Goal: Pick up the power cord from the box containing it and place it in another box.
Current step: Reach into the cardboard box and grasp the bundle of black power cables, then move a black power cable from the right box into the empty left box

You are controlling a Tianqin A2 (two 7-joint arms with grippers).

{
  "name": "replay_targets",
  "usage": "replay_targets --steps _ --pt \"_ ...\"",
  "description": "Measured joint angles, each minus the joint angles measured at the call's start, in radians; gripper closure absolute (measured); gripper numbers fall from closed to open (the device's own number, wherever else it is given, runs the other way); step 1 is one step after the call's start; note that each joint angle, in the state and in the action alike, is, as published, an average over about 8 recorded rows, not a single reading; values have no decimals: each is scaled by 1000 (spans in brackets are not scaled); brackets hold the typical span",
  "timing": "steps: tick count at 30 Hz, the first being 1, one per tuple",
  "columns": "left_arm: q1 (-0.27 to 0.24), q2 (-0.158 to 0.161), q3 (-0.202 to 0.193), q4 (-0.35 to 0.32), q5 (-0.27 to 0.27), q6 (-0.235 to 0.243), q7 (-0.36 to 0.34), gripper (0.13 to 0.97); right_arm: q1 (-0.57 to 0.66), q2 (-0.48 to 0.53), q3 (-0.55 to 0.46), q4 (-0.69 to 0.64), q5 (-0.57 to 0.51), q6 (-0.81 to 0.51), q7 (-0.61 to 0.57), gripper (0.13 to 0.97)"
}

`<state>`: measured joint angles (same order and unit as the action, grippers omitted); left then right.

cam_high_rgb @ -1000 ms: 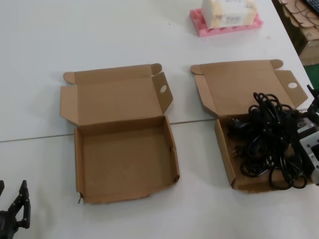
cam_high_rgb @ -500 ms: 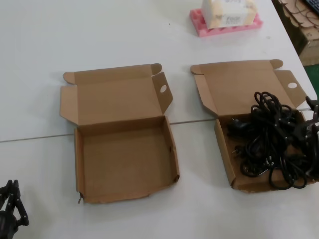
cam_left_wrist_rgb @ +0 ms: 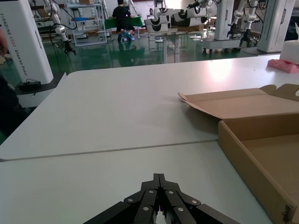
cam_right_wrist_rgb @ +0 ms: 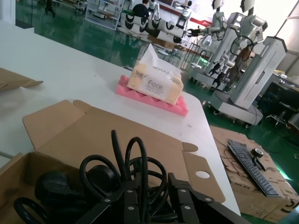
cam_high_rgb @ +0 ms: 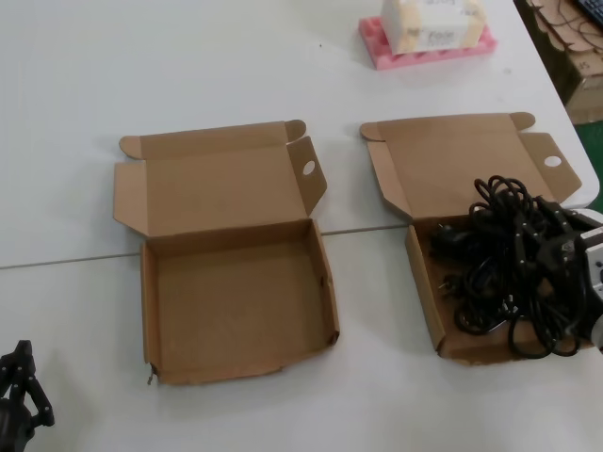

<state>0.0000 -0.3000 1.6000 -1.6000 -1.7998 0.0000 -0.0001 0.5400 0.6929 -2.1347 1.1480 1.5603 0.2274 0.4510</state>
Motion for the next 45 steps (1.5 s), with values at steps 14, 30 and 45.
replay_targets --steps 14,30,45 --pt "0 0 0 0 0 0 0 934 5 2 2 -1 0 -31 0 890" --pt "0 0 0 0 0 0 0 934 -43 38 58 99 3 -67 0 935" --pt "0 0 0 0 0 0 0 934 -170 -157 604 207 309 -566 0 935"
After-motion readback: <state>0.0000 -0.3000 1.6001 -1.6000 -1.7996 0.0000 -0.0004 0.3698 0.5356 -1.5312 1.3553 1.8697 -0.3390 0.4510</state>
